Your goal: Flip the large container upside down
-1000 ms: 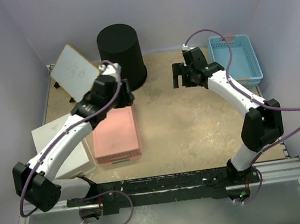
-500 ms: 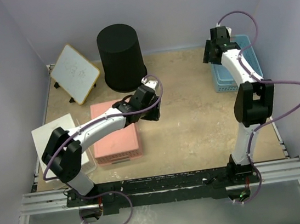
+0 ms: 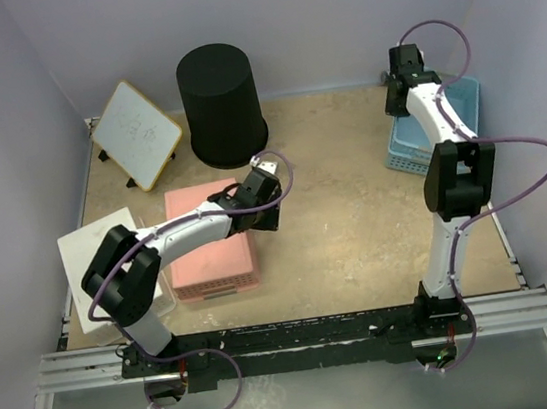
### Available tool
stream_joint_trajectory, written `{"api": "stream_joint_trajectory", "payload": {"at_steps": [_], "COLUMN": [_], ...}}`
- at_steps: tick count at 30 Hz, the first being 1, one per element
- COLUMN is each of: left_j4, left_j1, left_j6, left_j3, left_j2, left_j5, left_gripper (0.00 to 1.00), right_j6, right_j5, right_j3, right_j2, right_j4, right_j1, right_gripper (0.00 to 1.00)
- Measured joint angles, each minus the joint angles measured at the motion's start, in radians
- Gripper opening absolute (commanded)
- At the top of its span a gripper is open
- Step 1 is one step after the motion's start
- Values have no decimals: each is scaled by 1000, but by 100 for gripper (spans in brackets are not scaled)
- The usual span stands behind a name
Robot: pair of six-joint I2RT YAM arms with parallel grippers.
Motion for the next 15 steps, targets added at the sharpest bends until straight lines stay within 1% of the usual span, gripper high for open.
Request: {"api": "stream_joint_trajectory", "payload": {"at_steps": [3,8,15], "left_j4": [3,4,-1], "left_j1": [38,107,119], "left_j6": [0,0,0], "left_j3": [-3,-3,5], "left_j2": [0,-7,-18], "left_j5": [3,8,29], "left_gripper": [47,47,47], "right_j6": [-10,-30,-75], "right_j5": [2,-13,-21], "right_j3": [0,28,101], "right_j2": [-39,-156,-297], "right_j4": [-29,-56,-27], "right_j1": [-3,-8,-6], "right_gripper": [0,0,0]}}
